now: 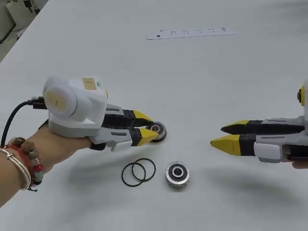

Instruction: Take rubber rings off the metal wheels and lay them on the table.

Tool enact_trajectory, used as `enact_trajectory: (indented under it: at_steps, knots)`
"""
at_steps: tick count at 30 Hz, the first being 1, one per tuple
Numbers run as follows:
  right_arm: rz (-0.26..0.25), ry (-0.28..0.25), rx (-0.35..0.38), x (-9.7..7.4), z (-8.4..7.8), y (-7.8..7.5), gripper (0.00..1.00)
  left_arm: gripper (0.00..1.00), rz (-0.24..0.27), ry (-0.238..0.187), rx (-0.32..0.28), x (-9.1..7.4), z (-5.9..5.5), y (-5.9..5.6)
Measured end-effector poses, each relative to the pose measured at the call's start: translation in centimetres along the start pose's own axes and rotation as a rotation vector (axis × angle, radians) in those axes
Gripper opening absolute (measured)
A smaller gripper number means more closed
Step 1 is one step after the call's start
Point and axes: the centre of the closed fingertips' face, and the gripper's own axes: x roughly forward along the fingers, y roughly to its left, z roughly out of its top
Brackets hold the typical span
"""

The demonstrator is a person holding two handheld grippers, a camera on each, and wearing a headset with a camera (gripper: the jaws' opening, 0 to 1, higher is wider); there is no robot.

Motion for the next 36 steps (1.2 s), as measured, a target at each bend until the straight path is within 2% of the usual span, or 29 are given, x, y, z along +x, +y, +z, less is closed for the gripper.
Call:
enact_trajectory:
  at_steps: [14, 22, 28, 36]
  knots:
    - [0.000, 0.000, -0.006, 0.3, 0.2, 0.0, 0.32, 0.15, 0.013, -0.006, -0.028, 0.1, -0.1, 0.4]
    - [0.012, 0.001, -0.022, 0.8, 0.6, 0.3, 0.32, 0.14, 0.005, -0.003, -0.021, 0.2, 0.0, 0.1]
    - [0.022, 0.013, -0.096, 1.6, 1.3, 0.6, 0.31, 0.14, -0.007, -0.004, -0.016, 0.5, 0.1, -0.3]
    - [0.062, 0.048, -0.207, 3.4, 1.7, 1.4, 0.31, 0.14, -0.035, -0.005, -0.004, 1.0, 0.3, -1.0]
